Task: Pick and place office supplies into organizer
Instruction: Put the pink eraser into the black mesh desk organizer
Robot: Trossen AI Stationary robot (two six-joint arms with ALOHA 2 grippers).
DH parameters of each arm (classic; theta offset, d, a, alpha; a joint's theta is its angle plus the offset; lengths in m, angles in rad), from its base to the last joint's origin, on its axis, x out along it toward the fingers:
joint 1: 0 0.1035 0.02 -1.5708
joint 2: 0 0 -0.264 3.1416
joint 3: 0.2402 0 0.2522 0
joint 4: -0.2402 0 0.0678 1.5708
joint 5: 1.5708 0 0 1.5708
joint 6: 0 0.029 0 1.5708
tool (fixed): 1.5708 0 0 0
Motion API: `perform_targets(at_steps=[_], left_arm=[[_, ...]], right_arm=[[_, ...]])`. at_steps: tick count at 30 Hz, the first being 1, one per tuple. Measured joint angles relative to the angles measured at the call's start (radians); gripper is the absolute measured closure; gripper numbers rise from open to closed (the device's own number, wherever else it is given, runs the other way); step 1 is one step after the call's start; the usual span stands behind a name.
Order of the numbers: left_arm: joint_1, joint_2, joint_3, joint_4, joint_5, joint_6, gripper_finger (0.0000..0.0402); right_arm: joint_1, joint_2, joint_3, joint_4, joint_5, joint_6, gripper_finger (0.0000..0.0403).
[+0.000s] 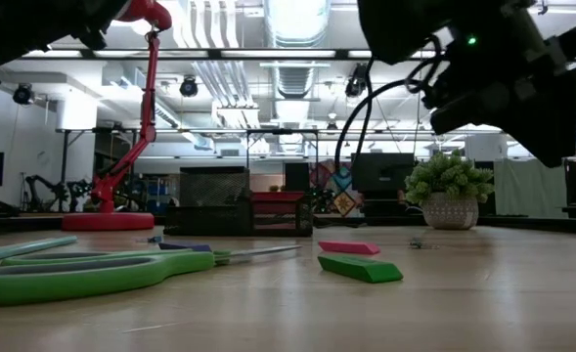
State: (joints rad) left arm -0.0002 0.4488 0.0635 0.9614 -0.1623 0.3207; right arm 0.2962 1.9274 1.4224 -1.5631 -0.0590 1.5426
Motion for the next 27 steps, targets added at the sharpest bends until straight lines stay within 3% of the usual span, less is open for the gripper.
perform_targets(at_steps=[10,19,24,27], left_arm=[[0.000,0.000,-0.003,-0.001,0.000,0.034,0.0246],[0.000,0.000,-0.004,-0.001,0.000,0.035,0.0246],[0.000,0.000,-0.005,-0.001,0.000,0.035,0.0246],[0.000,0.000,-0.005,-0.001,0.000,0.035,0.0246]], right_arm=[[0.063,0.000,-0.010,0.061,0.002,0.243,0.0205],[0.078,0.001,-0.088,0.137,-0.124,0.366,0.0212],[0.098,0.002,-0.136,0.163,-0.120,0.501,0.0219],[0.101,0.002,-0.160,0.201,-0.049,0.533,0.0219]])
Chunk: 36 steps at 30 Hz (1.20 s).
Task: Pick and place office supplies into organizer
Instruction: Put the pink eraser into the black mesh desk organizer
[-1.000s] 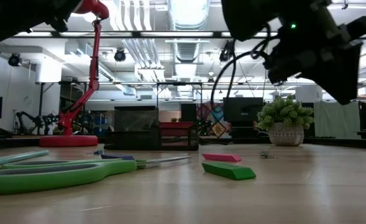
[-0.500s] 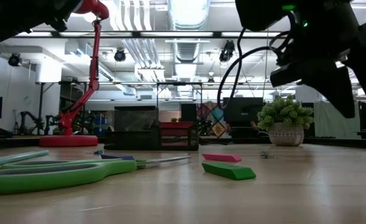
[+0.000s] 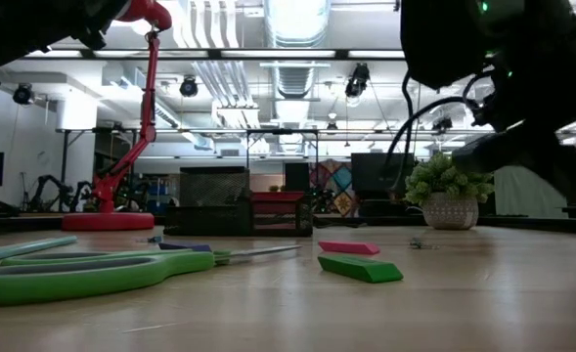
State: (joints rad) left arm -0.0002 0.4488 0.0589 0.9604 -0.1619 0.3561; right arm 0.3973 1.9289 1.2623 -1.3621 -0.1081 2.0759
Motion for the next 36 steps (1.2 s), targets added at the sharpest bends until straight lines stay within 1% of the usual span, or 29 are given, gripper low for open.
perform_targets(at_steps=[2,6,12,19,28,31,33,36], left_arm=[[0.000,0.000,0.000,0.000,0.000,0.000,0.0246],[0.000,0.000,0.000,0.000,0.000,0.000,0.0246],[0.000,0.000,0.000,0.000,0.000,0.000,0.0246],[0.000,0.000,0.000,0.000,0.000,0.000,0.0246],[0.000,0.000,0.000,-0.001,0.000,0.000,0.0246],[0.000,0.000,0.000,-0.001,0.000,0.000,0.0246],[0.000,0.000,0.000,0.000,0.000,0.000,0.0246],[0.000,0.000,0.000,-0.001,0.000,0.000,0.0246]], right_arm=[[0.000,0.000,-0.018,0.030,0.048,0.004,0.0218],[0.000,0.000,-0.044,0.042,0.091,0.022,0.0222],[0.005,0.001,-0.071,0.053,0.092,0.053,0.0230],[0.004,0.001,-0.114,0.114,0.086,0.053,0.0232],[0.004,0.001,-0.102,0.117,0.094,0.042,0.0234],[0.004,0.001,-0.103,0.117,0.125,0.023,0.0236],[0.004,0.001,-0.098,0.113,0.166,-0.008,0.0237],[0.004,-0.003,-0.079,0.118,0.299,-0.140,0.0237]])
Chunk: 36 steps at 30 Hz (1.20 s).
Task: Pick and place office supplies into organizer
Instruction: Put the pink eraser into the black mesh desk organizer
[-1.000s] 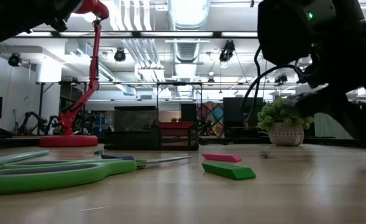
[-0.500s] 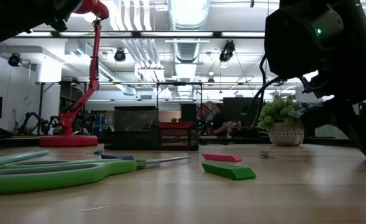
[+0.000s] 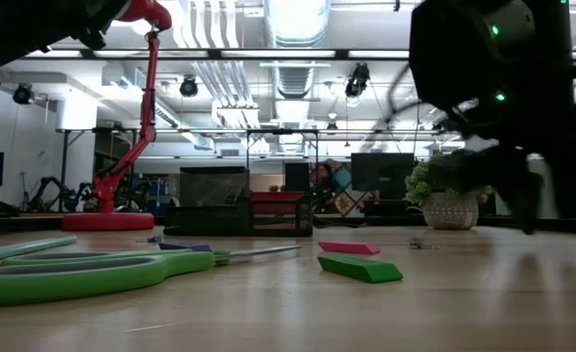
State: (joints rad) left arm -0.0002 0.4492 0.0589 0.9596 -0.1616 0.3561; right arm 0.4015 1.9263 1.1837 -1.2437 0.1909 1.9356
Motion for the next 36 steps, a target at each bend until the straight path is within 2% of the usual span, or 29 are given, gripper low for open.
perform_targets(at_steps=[4,8,11,16,19,23,30,34,36], left_arm=[[0.000,0.000,0.000,0.000,0.000,0.000,0.0246],[0.000,0.000,0.000,0.000,0.000,0.000,0.0246],[0.000,0.000,0.000,0.000,0.000,0.000,0.0246],[0.000,0.000,0.000,0.000,0.000,0.000,0.0246],[0.000,0.000,0.000,0.000,0.000,0.000,0.0246],[0.000,0.000,0.000,0.001,0.000,0.000,0.0246],[0.000,0.000,0.000,0.001,0.000,0.000,0.0246],[0.000,0.001,0.000,0.001,0.000,0.000,0.0246],[0.000,0.001,0.000,0.001,0.000,0.000,0.0246]], right_arm=[[-0.003,-0.023,0.032,0.005,0.165,-0.201,0.0241],[-0.005,-0.062,0.061,0.012,0.279,-0.345,0.0249],[-0.005,-0.100,0.067,0.118,0.361,-0.513,0.0256],[-0.023,-0.133,0.045,0.462,0.309,-0.930,0.0265],[-0.035,-0.132,0.044,0.603,0.251,-1.099,0.0268],[-0.053,-0.126,0.044,0.650,0.238,-1.156,0.0259],[-0.057,-0.122,0.024,0.692,0.221,-1.190,0.0217],[-0.057,-0.092,0.013,0.762,0.207,-1.294,0.0206],[-0.058,-0.067,0.011,0.791,0.166,-1.355,0.0205]])
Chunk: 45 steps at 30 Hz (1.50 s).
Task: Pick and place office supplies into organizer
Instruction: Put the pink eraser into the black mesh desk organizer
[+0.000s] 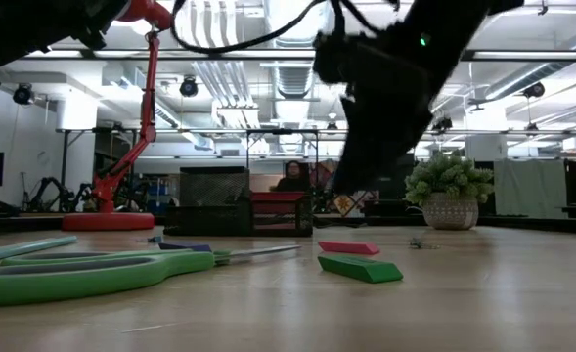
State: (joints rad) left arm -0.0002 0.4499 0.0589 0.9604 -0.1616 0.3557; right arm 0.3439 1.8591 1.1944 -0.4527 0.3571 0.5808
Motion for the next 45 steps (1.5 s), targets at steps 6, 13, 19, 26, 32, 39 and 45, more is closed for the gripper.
perform_targets(at_steps=[6,13,19,26,32,39,45], left_arm=[[0.000,0.000,0.000,0.000,0.000,-0.001,0.0246],[0.000,0.001,0.000,-0.004,0.000,-0.002,0.0246],[0.000,0.000,0.000,-0.006,0.000,-0.003,0.0246],[0.000,0.001,0.000,-0.005,0.000,-0.003,0.0246],[0.000,0.001,0.000,-0.004,0.000,-0.003,0.0246],[0.000,0.001,0.000,-0.004,0.000,-0.003,0.0246],[0.000,0.001,0.000,-0.004,0.000,-0.003,0.0246]], right_arm=[[-0.011,0.053,-0.003,0.009,-0.056,-0.005,0.0204],[-0.010,0.070,-0.024,0.037,-0.053,-0.031,0.0204],[-0.011,0.099,-0.029,0.053,-0.054,-0.032,0.0204],[-0.011,0.103,-0.030,0.053,-0.068,-0.036,0.0205],[-0.018,0.103,-0.032,0.053,-0.102,-0.066,0.0245],[-0.047,0.103,-0.032,0.045,-0.174,-0.086,0.0327],[-0.058,0.103,-0.032,0.043,-0.189,-0.130,0.0359]])
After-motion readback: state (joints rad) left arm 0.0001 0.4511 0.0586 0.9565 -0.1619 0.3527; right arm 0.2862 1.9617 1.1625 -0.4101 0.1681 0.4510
